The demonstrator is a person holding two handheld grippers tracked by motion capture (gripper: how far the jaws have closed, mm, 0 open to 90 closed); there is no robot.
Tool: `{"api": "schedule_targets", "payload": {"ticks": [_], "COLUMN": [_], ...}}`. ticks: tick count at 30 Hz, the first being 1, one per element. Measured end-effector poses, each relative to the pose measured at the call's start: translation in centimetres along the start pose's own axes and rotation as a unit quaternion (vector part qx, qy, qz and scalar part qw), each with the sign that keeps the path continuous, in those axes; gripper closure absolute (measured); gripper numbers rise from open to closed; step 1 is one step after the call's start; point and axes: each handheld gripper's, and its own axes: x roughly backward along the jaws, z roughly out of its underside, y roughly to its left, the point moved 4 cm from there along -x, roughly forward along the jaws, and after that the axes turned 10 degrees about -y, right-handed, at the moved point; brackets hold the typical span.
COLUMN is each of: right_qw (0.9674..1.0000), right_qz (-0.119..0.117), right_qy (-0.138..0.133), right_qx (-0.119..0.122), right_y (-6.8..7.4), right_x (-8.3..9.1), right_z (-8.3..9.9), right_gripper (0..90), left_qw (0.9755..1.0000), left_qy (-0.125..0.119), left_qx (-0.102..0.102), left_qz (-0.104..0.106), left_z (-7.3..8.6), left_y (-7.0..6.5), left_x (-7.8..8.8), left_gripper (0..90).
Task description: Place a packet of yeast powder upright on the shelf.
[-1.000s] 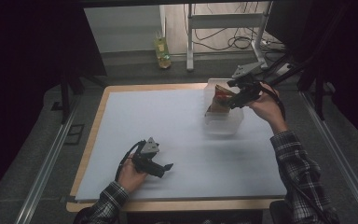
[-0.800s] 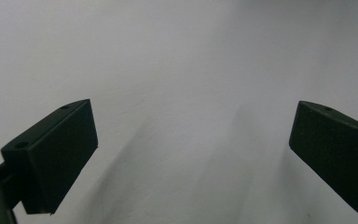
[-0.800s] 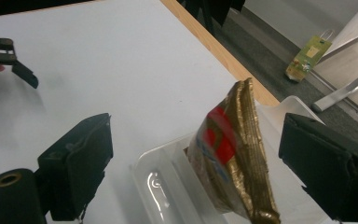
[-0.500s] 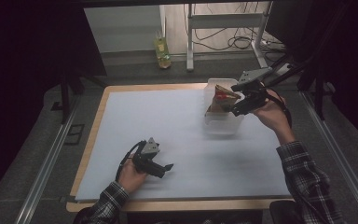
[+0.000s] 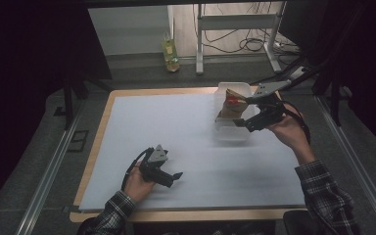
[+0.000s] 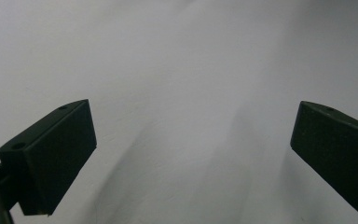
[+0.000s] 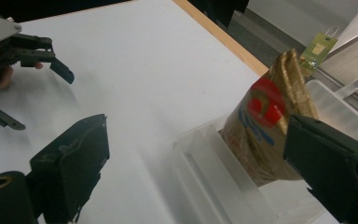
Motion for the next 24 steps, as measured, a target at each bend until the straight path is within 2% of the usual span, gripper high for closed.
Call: {"api": "schedule_targets", "payload": {"ticks": [8, 24], "right_qw": [0.9999, 0.9996], "right_qz": [-0.004, -0.011], "right_qy": [-0.006, 0.002], "right_qx": [-0.011, -0.027], "right_y": [1.1, 3.8], "right_x": [0.4, 0.5], "right_z": [1.0, 3.7], "right_gripper": [5.4, 0.6], "left_qw": [1.0000, 1.0000], "left_qy": [-0.002, -0.001], "left_qx": [-0.002, -0.004], "left_qz": [0.001, 0.002], "left_z": [0.0, 0.0], "left_y": [-0.1, -0.1], "left_x": [0.0, 0.0], "left_gripper": [0.3, 0.3]}}
